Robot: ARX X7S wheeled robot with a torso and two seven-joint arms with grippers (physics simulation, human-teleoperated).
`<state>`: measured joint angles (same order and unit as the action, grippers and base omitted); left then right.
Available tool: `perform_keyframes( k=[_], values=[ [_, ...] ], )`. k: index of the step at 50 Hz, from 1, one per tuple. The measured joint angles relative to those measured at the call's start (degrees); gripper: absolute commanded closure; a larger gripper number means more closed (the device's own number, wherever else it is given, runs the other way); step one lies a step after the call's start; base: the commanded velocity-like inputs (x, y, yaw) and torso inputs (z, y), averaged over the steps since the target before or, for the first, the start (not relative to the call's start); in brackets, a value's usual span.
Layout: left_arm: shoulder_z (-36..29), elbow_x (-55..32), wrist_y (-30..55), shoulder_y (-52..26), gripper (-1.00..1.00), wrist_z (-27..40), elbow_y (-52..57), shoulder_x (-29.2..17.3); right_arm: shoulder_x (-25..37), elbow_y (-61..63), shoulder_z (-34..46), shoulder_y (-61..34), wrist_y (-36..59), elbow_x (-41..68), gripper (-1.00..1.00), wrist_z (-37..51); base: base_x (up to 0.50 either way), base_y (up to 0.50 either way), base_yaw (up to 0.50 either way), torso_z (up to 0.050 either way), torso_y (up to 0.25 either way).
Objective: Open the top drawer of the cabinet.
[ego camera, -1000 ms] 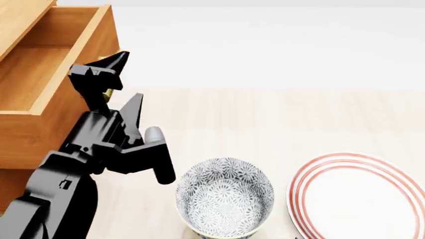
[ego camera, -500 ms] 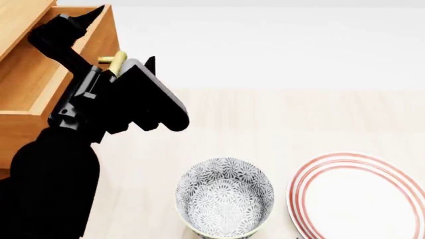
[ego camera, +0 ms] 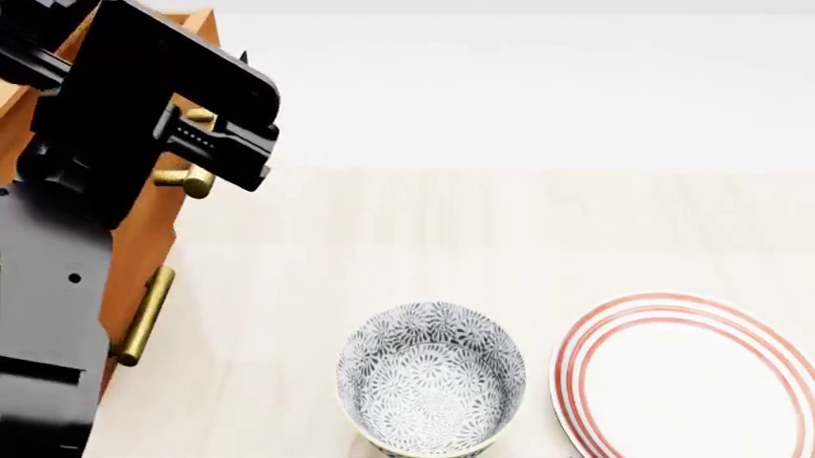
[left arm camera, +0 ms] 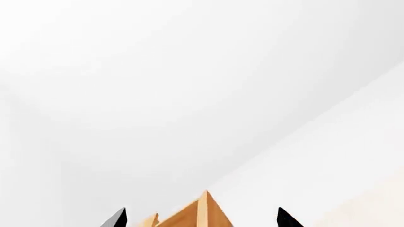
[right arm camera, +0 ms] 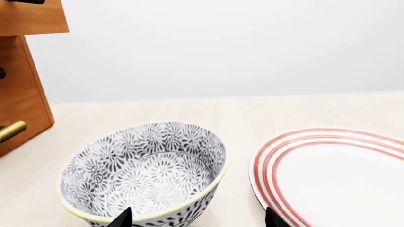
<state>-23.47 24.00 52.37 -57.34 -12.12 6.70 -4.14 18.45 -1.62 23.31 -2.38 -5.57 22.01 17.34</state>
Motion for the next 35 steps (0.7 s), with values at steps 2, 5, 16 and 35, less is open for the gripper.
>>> perform_keyframes(
  k=[2, 5, 16, 35],
  values=[
    [0.72, -0.58, 0.62, -0.37, -1.00, -0.02, -0.11, 0.07, 0.02, 0.03, 0.05, 0.00, 0.04, -0.01, -1.00, 0.05, 0.00, 0.00, 0.00, 0.000, 0.000],
    [1.93, -1.55, 1.51, -0.95, -1.00, 0.12, -0.53, 0.31, 0.06, 0.04, 0.12, 0.00, 0.07, -0.03, -1.00, 0.10, 0.00, 0.00, 0.00, 0.000, 0.000],
    [5.58, -6.46, 6.21, -3.72, -1.00, -0.03, -2.50, 1.24, 0.15, -0.02, 0.36, -0.05, 0.13, -0.07, -1.00, 0.28, 0.00, 0.00, 0.00, 0.000, 0.000],
    [8.98, -12.15, 9.72, -9.37, -1.00, 4.24, -12.43, 1.67, 0.35, 0.17, 0.51, -0.25, 0.54, 0.08, -1.00, 0.86, 0.00, 0.00, 0.00, 0.000, 0.000]
  ],
)
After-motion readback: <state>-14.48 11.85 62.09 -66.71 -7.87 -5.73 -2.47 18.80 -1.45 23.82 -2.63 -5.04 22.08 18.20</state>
